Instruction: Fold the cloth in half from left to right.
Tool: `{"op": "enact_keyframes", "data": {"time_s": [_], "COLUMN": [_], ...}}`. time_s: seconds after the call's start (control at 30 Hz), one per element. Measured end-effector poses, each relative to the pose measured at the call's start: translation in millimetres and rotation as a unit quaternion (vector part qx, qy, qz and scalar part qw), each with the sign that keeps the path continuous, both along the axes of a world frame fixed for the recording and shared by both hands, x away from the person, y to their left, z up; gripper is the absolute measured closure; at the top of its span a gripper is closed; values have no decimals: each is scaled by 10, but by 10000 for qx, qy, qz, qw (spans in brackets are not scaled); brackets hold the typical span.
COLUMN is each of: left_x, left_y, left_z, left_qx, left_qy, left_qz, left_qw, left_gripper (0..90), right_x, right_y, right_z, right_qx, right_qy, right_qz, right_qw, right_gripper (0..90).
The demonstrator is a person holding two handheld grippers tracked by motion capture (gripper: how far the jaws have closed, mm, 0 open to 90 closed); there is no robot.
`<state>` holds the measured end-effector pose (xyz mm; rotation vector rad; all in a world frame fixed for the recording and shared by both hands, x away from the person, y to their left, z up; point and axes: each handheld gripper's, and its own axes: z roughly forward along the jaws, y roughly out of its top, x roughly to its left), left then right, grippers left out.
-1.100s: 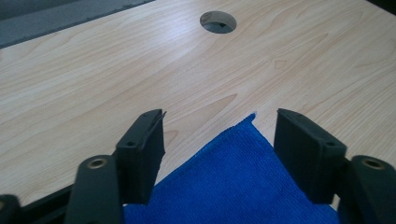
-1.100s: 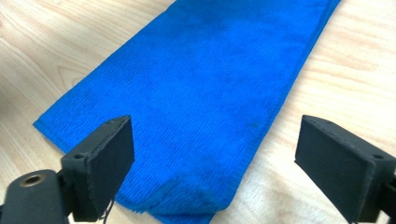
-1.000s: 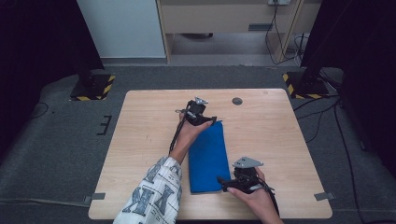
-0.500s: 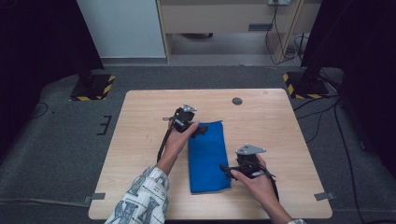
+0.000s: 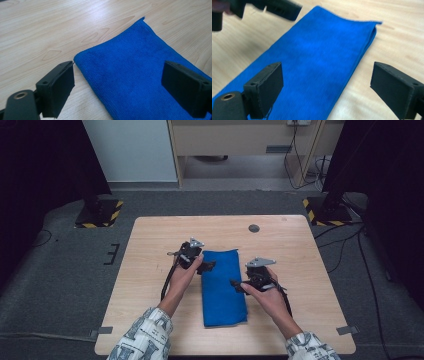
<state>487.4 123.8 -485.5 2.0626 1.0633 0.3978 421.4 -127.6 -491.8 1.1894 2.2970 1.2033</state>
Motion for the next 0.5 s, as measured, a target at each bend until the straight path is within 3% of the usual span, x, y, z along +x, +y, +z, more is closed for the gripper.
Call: {"op": "enact_keyframes", "data": {"time_s": [0.2, 0.3, 0.43, 0.5], "left_x": [-31, -18, 22, 60], "left_y": [49, 100, 143, 160], "left_z": [15, 24, 16, -1], "left_qx": [-80, -151, -404, -386], "left_qy": [-23, -81, -63, -13], "left_qz": [-24, 68, 211, 269], "left_qw": [10000, 9998, 9989, 9989], "left_gripper": [103, 103, 104, 105], "right_x": [134, 209, 346, 428], "right_y": [11, 20, 38, 58], "right_z": [80, 95, 104, 100], "right_qx": [6, 3, 55, 39], "right_qy": [-42, -3, 94, 120], "right_qz": [-96, -96, -98, -90], "right_qw": [9999, 10000, 9999, 9999], "right_gripper": [127, 148, 175, 194]}}
